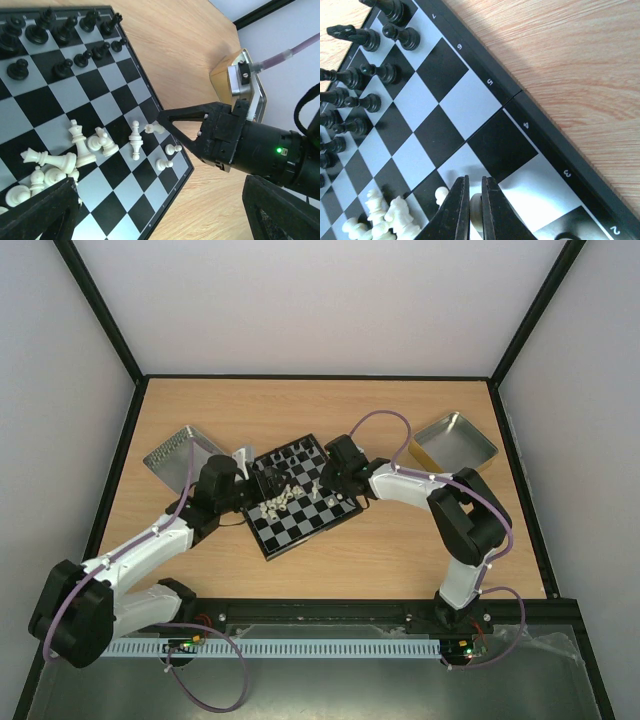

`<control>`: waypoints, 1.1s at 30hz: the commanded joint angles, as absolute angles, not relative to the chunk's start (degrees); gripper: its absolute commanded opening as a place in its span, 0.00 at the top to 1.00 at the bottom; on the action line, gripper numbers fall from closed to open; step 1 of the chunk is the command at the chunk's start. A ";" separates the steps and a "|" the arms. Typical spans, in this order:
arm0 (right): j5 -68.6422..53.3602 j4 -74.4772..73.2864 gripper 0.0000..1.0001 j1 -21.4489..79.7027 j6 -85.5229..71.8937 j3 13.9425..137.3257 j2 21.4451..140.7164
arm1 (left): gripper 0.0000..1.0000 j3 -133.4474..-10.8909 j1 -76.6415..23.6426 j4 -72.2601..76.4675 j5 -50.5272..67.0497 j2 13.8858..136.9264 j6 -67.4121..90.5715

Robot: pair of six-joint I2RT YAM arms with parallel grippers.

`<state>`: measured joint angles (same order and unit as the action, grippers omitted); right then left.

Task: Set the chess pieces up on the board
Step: Pick up the chess piece from the chessboard, then place the chess piece on the chessboard.

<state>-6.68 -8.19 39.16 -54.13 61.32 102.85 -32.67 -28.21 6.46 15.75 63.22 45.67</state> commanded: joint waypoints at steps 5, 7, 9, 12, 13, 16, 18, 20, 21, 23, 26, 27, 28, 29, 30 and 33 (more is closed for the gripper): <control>-15.93 -1.97 0.95 37.82 -54.84 58.41 98.62 | 0.19 -30.60 -27.86 17.80 22.10 68.86 52.97; -19.75 -0.37 0.94 37.71 -55.41 57.49 98.17 | 0.25 -30.62 -27.86 20.51 24.67 71.27 54.04; -24.25 1.65 0.94 37.62 -56.13 56.53 97.67 | 0.30 -30.49 -27.91 23.49 26.76 73.46 55.21; -30.02 4.80 0.94 37.62 -57.76 55.10 97.09 | 0.33 -30.14 -28.07 27.15 28.85 76.19 56.59; -31.56 5.77 0.94 37.62 -58.35 54.72 96.78 | 0.34 -30.12 -28.12 27.43 28.80 76.80 56.71; -35.37 8.63 0.94 37.62 -60.90 53.20 95.57 | 0.37 -29.40 -28.21 29.35 28.91 78.13 57.22; -37.45 10.21 0.92 37.64 -62.70 52.25 94.97 | 0.42 -28.99 -28.28 30.48 28.90 78.85 57.74; -38.62 11.11 0.92 37.62 -63.87 51.54 94.63 | 0.47 -28.67 -28.51 31.09 28.98 79.52 57.98; -39.19 11.67 0.92 37.62 -64.38 51.39 94.60 | 0.50 -28.42 -28.59 31.48 28.98 79.77 58.22; -40.04 13.13 0.92 37.62 -65.74 50.72 94.52 | 0.56 -27.94 -28.89 32.22 28.93 80.05 58.52; -40.71 14.28 0.92 37.62 -66.67 50.28 94.30 | 0.63 -27.54 -29.16 33.04 29.12 80.27 58.76; -40.67 14.26 0.92 37.62 -66.73 50.31 94.23 | 0.65 -27.56 -29.22 33.19 29.15 80.29 58.79; -40.69 14.30 0.92 37.62 -66.78 50.32 94.11 | 0.66 -27.55 -29.26 33.15 29.08 80.28 58.80; -40.64 14.25 0.92 37.62 -66.84 50.21 94.04 | 0.68 -27.51 -29.33 33.19 29.01 80.26 58.84; -40.68 14.26 0.92 37.62 -66.88 50.20 93.99 | 0.70 -27.59 -29.42 33.23 28.96 80.33 58.73; -40.67 14.44 0.92 37.62 -67.21 49.97 94.04 | 0.78 -27.51 -29.57 33.56 29.18 80.54 58.82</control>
<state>-39.48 12.25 37.78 -66.02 50.81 95.79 -27.90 -29.23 30.89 28.53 79.92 59.02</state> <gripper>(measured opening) 0.077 0.256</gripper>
